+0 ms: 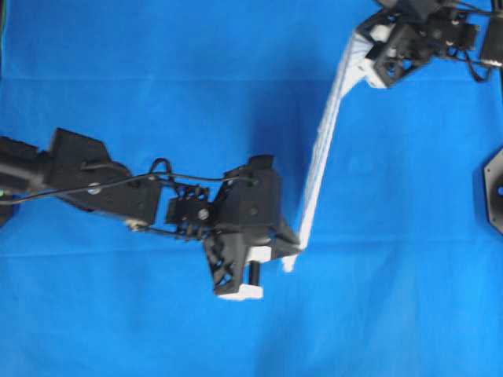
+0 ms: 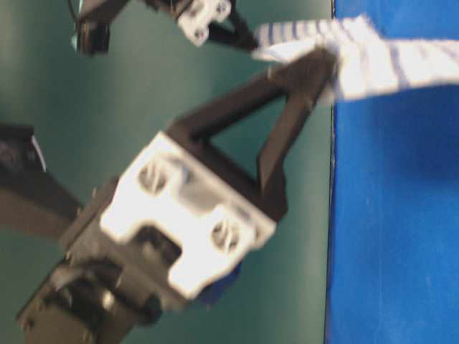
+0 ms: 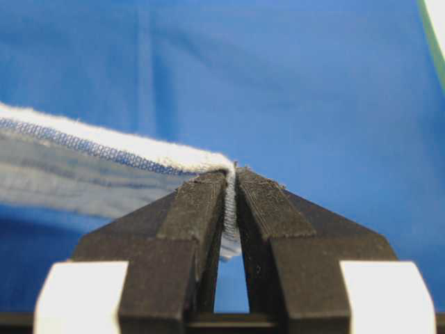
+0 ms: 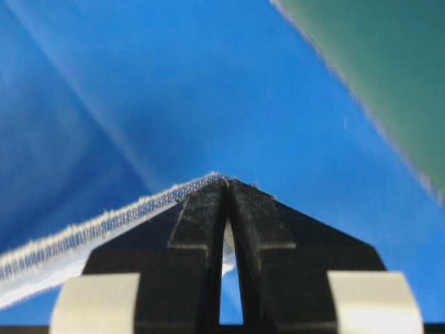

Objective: Fold the blue towel.
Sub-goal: 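Lift the strip and rotate it vertical, right gripper moving to the far side, then lower the strip onto the table and open both grippers, then withdraw both grippers outward from the strip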

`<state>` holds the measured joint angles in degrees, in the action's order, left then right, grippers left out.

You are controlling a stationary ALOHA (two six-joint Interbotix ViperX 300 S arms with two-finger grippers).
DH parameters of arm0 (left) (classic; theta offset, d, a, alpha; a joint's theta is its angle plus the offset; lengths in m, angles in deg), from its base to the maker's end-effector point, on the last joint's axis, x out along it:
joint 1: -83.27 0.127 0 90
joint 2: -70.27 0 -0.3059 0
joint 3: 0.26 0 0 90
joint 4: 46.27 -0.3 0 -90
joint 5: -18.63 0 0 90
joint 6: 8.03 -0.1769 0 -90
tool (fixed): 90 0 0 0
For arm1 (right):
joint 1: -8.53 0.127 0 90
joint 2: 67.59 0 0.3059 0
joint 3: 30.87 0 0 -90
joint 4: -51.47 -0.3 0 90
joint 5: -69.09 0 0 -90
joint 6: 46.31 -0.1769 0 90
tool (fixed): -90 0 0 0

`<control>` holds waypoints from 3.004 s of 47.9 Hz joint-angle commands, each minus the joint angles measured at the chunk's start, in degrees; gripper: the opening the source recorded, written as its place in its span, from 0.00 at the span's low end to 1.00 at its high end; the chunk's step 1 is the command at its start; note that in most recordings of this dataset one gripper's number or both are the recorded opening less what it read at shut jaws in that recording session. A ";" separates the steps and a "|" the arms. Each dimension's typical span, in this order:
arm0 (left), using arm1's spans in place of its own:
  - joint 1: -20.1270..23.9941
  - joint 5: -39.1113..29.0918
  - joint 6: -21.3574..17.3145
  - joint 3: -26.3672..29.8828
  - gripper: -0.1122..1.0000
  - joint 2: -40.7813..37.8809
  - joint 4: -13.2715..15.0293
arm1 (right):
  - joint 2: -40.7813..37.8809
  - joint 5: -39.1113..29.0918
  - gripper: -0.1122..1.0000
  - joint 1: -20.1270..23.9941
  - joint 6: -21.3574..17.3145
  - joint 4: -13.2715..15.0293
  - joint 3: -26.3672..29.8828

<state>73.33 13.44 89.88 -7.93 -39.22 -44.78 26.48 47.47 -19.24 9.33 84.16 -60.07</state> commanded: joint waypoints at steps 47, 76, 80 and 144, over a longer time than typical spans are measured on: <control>-1.41 4.66 -0.70 20.04 0.13 -16.88 0.00 | 5.89 -4.48 0.14 -2.02 1.49 0.70 -3.34; -2.20 6.15 7.47 3.34 0.13 -10.02 0.18 | -13.62 7.73 0.14 -0.88 1.49 0.62 6.94; -2.20 7.29 8.79 0.53 0.13 -8.96 0.18 | -15.56 8.17 0.14 -0.18 1.49 0.62 8.53; 4.13 4.39 8.61 -14.50 0.77 11.25 -0.18 | 1.14 9.05 0.59 6.94 0.88 1.76 -1.76</control>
<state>75.53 16.78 98.67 -20.94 -32.10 -44.78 22.17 55.38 -13.09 10.56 85.92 -59.54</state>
